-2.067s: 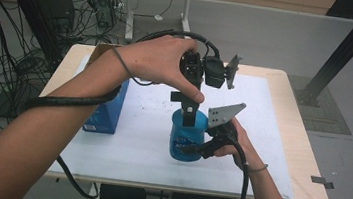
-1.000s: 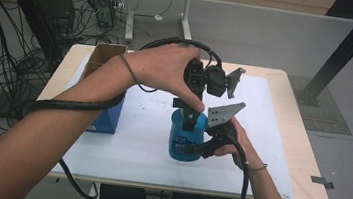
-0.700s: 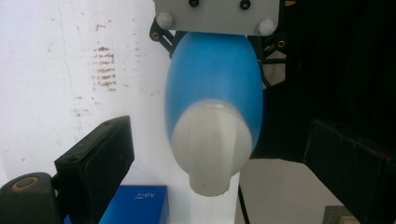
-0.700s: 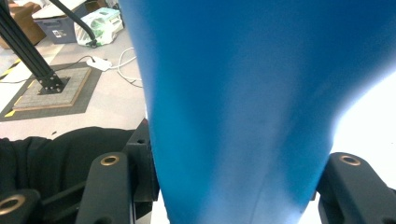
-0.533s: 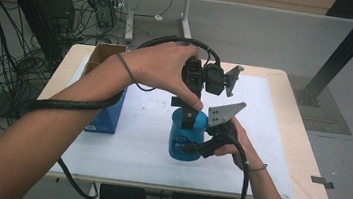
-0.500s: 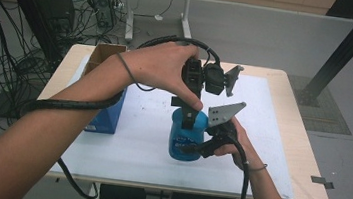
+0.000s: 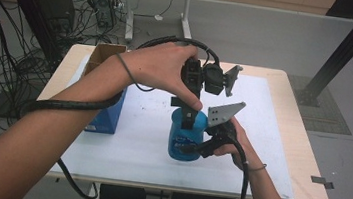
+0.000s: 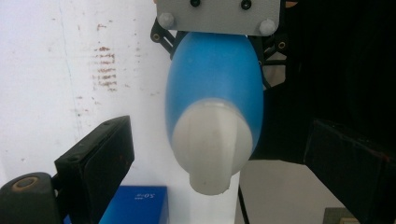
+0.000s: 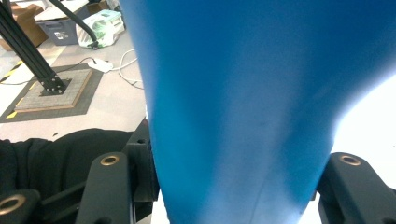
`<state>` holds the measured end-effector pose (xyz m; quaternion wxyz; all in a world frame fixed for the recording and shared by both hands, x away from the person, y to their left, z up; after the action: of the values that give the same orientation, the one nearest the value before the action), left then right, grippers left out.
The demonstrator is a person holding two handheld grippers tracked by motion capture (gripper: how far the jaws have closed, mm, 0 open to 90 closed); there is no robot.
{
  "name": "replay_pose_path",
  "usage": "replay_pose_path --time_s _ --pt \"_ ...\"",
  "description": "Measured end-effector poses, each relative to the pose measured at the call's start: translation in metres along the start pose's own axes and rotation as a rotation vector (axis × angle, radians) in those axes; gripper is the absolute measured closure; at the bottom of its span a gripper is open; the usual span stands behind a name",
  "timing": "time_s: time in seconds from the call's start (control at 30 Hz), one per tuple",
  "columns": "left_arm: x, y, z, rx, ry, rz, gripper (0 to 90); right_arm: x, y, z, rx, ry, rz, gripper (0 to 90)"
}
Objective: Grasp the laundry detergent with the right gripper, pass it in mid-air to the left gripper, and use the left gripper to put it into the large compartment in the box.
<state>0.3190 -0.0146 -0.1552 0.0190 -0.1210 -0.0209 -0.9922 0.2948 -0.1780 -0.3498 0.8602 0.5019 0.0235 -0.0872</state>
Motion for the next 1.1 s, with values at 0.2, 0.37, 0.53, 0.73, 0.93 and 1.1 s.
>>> replay_pose_path --time_s 0.2,0.37,0.53,0.73,0.93,1.1 --pt "0.0002 0.0003 0.0002 -0.003 -0.002 0.0 8.8 0.0001 -0.0001 0.0002 0.002 -0.001 0.0 42.4" --pt "-0.0001 -0.0002 -0.0002 0.0 -0.002 0.002 8.8 0.0002 -0.0001 0.0006 0.004 -0.002 0.002 42.5" --pt "0.0003 0.0007 0.001 0.0 0.0 0.0 8.8 0.0 0.0001 0.0008 0.003 -0.003 0.002 42.5" --pt "0.0007 0.0011 0.0022 0.0 0.002 -0.004 8.8 -0.0002 0.0007 0.0009 0.001 -0.003 0.003 42.5" --pt "0.0004 0.0 0.0012 0.0 0.002 0.003 8.8 0.0004 0.0001 0.0011 0.004 -0.004 0.006 42.5" --pt "0.0004 0.0003 0.0006 0.0 0.0 0.0 8.8 -0.0001 0.0004 0.0011 0.003 -0.005 0.003 42.5"
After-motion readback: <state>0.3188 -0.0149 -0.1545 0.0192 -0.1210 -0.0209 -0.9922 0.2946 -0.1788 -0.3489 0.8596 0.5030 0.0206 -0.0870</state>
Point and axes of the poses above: each handheld gripper's, and its own axes: z roughly backward along the jaws, y roughly out of its top, x roughly to its right, the point moved 10 cm from there along -z, roughly forward along the jaws, and after that the axes turned 7 degrees about -y, right-handed, at the moved point
